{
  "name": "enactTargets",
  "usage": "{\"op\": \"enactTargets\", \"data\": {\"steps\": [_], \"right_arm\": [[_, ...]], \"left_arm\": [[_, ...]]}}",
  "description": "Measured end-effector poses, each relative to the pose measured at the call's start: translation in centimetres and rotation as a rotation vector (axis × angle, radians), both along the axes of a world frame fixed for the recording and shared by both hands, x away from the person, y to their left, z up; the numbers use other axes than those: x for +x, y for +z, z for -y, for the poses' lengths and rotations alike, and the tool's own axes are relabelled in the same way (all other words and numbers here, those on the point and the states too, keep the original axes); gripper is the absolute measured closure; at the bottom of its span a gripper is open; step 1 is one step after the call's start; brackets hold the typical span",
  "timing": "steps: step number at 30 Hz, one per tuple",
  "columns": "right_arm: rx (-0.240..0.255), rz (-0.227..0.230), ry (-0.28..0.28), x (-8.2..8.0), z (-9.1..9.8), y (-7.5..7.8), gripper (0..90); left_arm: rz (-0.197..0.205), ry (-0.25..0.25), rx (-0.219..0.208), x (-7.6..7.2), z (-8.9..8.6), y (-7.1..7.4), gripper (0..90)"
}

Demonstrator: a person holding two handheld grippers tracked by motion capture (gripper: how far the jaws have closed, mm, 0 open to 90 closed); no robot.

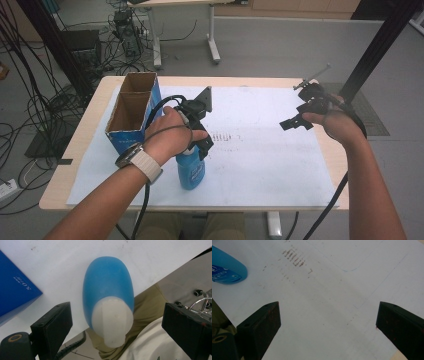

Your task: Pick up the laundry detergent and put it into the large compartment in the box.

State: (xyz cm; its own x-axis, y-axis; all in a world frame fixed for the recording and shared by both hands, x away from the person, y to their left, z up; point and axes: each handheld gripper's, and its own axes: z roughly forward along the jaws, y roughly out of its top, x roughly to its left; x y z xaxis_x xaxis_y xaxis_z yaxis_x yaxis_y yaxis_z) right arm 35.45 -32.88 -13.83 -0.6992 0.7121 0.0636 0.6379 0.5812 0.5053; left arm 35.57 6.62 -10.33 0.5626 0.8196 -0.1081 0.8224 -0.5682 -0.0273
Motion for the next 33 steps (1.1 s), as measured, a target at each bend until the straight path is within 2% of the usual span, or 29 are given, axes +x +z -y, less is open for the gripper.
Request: {"op": "enactTargets", "data": {"steps": [16, 33], "right_arm": [[0.011, -0.005, -0.001, -0.1, 0.3, -0.7, 5.5], [0.019, -0.009, 0.004, 0.0, 0.2, -1.3, 5.5]], "left_arm": [[-0.002, 0.019, 0.011, 0.2, 0.0, -1.8, 10.1], [-0.003, 0.008, 0.013, 0.1, 0.2, -4.1, 13.0]]}}
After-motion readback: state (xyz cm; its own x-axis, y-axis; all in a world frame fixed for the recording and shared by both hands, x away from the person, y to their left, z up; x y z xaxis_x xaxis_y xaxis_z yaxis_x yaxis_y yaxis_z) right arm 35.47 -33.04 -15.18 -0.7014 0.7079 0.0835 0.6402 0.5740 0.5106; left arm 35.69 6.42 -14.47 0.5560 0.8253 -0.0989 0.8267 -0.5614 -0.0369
